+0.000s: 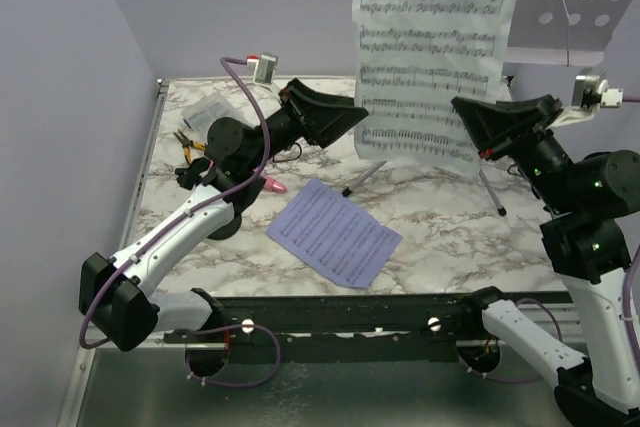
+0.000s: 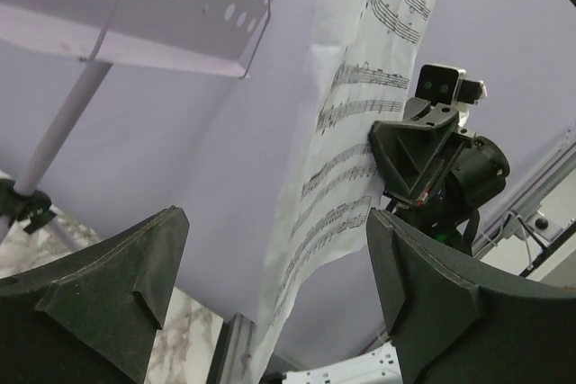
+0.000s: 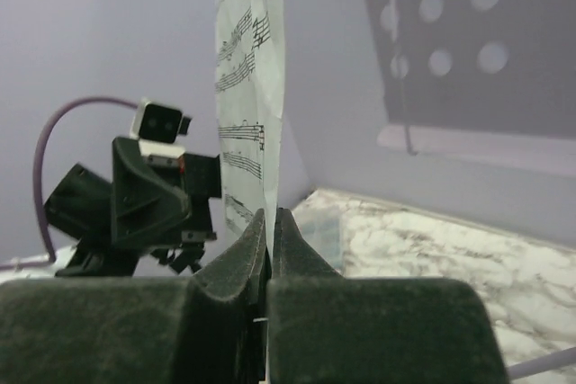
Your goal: Set up the instrument practice props
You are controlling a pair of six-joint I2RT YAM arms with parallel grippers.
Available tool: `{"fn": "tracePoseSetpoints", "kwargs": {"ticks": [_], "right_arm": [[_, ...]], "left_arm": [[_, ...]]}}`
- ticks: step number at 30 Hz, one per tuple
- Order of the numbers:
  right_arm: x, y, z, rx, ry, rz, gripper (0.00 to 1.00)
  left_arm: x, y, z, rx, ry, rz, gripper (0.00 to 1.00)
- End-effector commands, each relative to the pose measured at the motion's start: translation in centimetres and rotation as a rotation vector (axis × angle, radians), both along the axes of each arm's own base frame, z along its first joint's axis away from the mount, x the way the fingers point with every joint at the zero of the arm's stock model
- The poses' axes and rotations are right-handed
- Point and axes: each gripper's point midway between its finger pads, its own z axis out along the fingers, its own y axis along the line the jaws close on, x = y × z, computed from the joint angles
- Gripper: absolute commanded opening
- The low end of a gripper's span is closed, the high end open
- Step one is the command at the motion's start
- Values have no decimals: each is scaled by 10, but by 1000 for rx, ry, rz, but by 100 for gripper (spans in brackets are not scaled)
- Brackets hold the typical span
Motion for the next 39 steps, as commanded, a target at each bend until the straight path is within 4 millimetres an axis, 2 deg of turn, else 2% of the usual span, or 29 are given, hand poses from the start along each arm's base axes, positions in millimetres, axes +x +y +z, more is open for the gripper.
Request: {"fn": "tracePoseSetpoints", "kwargs": {"ticks": [1, 5, 9, 13, 17, 21, 30, 34, 39], "right_arm": [[49, -33, 11, 6, 48, -277, 1], [71, -48, 45, 19, 3, -399, 1], [95, -68, 62, -20, -37, -558, 1], [91, -86, 83, -35, -107, -655, 1], [84, -96, 104, -51, -169, -709, 1], [86, -98, 111, -58, -201, -728, 1], [105, -86, 117, -130, -250, -717, 1], [106, -80, 117, -144, -275, -693, 1], [108, -78, 117, -170, -286, -691, 1]], "left_arm": [[17, -2, 30, -30, -59, 46, 89], [34, -4, 49, -40, -102, 102, 90], [51, -1, 64, -49, -110, 184, 91], [73, 5, 73, -60, -64, 283, 91], [85, -3, 82, -41, -73, 299, 86], [101, -11, 82, -45, -59, 323, 75], [120, -45, 88, -67, -55, 307, 67], [122, -61, 93, -76, -71, 301, 64], [131, -69, 97, -84, -88, 342, 62]]}}
